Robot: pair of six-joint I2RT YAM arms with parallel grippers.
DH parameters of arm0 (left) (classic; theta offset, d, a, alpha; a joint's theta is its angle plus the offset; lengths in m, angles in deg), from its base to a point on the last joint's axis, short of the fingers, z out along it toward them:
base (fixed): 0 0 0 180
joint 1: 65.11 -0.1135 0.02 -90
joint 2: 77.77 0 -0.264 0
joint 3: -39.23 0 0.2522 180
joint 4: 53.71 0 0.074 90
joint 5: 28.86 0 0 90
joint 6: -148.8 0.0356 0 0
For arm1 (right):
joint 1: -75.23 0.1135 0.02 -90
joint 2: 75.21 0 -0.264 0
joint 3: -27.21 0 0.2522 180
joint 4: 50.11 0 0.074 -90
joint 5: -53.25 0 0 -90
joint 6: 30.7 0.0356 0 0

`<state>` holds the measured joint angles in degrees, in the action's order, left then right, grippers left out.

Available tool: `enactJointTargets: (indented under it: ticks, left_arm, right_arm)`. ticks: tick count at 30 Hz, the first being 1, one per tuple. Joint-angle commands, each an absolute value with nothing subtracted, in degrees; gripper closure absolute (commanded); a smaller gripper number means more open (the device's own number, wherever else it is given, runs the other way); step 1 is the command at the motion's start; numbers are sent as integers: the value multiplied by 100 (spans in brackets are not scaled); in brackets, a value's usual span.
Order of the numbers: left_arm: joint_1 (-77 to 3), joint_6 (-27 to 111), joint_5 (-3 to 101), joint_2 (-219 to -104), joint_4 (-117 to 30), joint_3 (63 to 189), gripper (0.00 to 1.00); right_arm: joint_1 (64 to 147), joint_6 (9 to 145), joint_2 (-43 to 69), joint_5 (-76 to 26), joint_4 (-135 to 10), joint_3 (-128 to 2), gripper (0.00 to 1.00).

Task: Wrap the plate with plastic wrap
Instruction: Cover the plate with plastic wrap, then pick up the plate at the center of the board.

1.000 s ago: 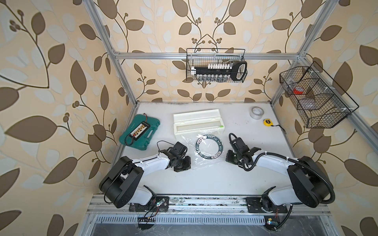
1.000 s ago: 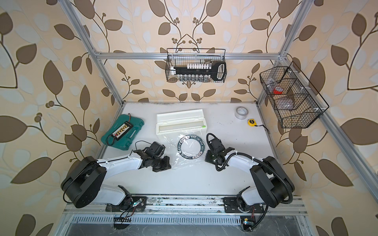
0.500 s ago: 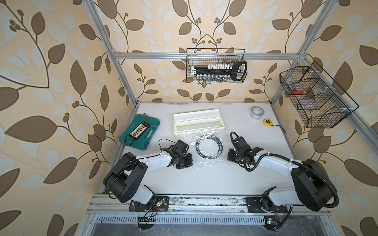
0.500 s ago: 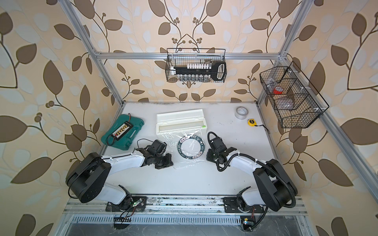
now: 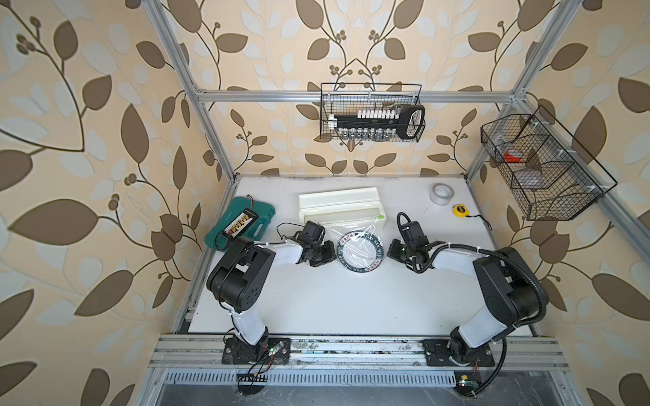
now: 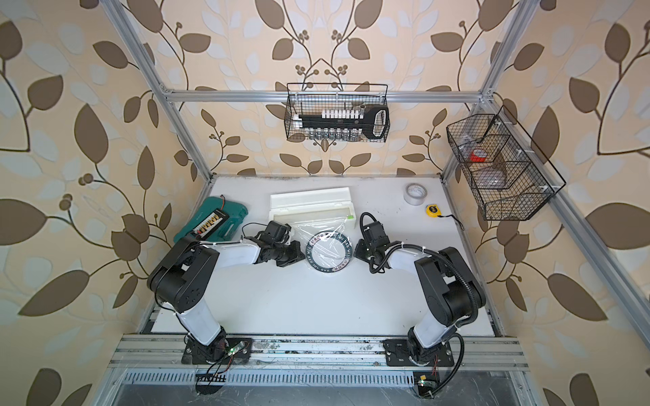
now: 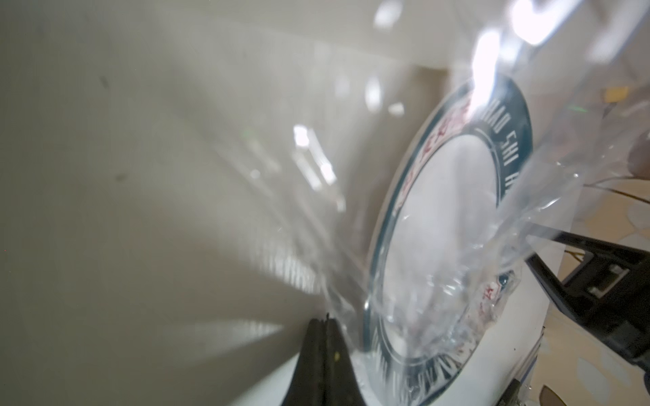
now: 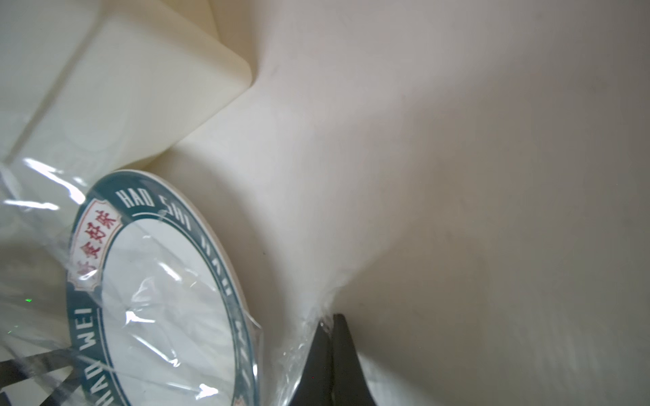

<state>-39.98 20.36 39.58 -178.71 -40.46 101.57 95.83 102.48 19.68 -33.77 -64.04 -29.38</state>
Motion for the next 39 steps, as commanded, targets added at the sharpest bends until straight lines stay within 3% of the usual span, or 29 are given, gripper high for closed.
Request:
enactJointTargets:
  ticks: [1,4,6,10,16,19,22,25,39]
  left_arm:
    - [-4085,2215,4774,-18410,-3203,10148,100]
    - [-4091,2131,4714,-18401,-3215,10162,98]
    - [-4165,2117,4809,-18299,-3112,10074,87]
    - [-4587,2060,4776,-17793,-2890,9679,67]
    - [-5050,2006,4687,-16584,-2472,9157,63]
    - [-5041,1807,4115,-16085,-2697,9053,60]
    - [-4741,1208,3406,-15434,-3739,8799,45]
    - [-4213,1020,3383,-15426,-4405,8846,36]
    - [-3840,591,3212,-17540,-5818,9342,45]
  right_arm:
    - [9574,10446,2316,-3138,-5988,-2939,100]
    - [9614,10637,2327,-3160,-5945,-2894,100]
    - [9623,10654,2276,-3176,-5936,-2831,100]
    - [9549,10489,2096,-3147,-6224,-2801,81]
    - [8995,10148,1554,-2792,-6716,-2659,62]
    - [8714,9935,1270,-2552,-7081,-2662,53]
    - [8617,9724,815,-2578,-7475,-2689,48]
    - [8933,9609,856,-2292,-7765,-3029,42]
    - [9536,9857,2506,-1379,-7564,-4046,45]
